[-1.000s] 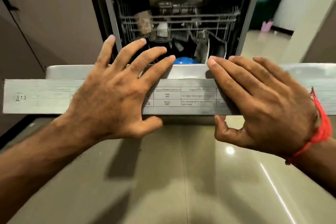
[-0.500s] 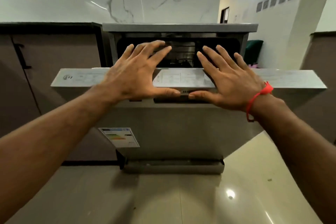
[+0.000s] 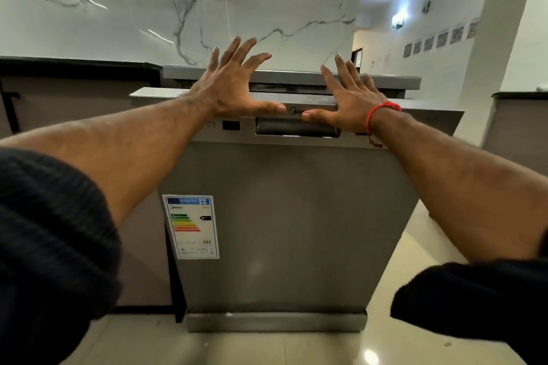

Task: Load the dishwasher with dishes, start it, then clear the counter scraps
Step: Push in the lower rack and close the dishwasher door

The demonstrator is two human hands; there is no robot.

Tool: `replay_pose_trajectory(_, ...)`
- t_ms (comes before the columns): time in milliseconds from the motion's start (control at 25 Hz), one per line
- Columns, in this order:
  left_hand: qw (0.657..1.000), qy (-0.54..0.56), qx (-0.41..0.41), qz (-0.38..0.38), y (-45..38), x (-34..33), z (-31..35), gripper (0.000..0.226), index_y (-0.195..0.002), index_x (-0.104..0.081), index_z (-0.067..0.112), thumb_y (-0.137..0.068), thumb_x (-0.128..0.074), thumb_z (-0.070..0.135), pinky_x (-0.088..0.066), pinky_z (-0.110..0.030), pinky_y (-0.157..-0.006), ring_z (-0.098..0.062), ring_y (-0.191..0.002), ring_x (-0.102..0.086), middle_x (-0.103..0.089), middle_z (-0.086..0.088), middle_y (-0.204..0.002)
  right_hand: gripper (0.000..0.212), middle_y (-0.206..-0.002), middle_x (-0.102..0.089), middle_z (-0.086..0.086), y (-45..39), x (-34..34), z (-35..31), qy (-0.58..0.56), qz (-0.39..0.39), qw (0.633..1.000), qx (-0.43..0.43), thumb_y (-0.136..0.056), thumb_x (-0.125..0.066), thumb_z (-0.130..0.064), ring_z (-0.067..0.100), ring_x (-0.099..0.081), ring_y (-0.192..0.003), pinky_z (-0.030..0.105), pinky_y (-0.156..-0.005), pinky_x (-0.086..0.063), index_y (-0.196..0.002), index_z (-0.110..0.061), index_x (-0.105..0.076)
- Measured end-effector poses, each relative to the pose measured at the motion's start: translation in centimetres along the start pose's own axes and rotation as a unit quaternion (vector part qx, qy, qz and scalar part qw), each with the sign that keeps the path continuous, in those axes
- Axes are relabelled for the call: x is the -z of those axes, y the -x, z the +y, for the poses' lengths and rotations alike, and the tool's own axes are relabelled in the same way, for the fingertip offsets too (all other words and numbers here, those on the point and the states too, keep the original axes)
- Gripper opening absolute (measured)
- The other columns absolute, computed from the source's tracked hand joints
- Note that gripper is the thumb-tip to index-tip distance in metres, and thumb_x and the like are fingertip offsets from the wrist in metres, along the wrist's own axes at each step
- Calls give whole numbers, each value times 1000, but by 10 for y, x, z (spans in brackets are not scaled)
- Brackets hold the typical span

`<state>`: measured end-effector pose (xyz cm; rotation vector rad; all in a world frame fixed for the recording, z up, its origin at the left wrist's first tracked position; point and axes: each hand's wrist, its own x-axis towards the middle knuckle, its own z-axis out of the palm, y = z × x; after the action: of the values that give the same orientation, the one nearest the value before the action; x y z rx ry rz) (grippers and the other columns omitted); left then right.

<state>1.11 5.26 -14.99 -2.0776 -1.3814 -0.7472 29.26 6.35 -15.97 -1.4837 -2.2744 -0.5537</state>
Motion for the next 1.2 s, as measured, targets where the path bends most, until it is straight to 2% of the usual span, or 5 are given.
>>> replay_pose_trajectory(320,996,-37,27,-72,-68,-46,-46,120,-159,-19,25,-68,-17,102,-5,-57,-124,-29,-153,-17,-24,-9,-165,112,-164,19,3,-82,-28,16,15,7,999,-49,-77,-30,-90,25,16,-151,55,-119,13,-157,-23,10)
replay_pose_trajectory(480,997,-13,-12,-70,-78,-47,-53,96,-153,-36,25,-79,-27,85,-20,-47,-117,-26,-134,-45,-50,-5,-149,95,-159,-20,4,-89,-32,20,-3,40,998,-40,-79,-38,-86,30,-12,-148,54,-121,4,-154,-32,-13)
replay_pose_trajectory(720,996,36,-27,-83,-74,-43,-59,94,-151,-39,29,-74,-41,83,-21,-45,-110,-25,-128,-48,-57,-2,-139,87,-151,-32,3,-86,-30,13,-17,57,997,-58,-80,-45,-83,30,-25,-140,51,-119,-12,-148,-33,-25)
replay_pose_trajectory(1000,998,41,-15,34,-69,-60,-57,70,-141,-51,31,-84,-61,70,-23,-37,-96,-21,-120,-54,-65,3,-129,83,-139,-44,5,-92,-47,4,0,138,986,-96,-76,-47,-84,31,-36,-131,51,-117,-16,-137,-28,-38)
replay_pose_trajectory(1200,994,8,-1,106,-61,-73,-51,63,-139,-53,32,-88,-56,69,-27,-41,-106,-19,-122,-53,-63,6,-132,81,-135,-50,5,-94,-60,2,7,204,974,-101,-77,-49,-82,32,-40,-130,54,-119,-13,-134,-25,-43)
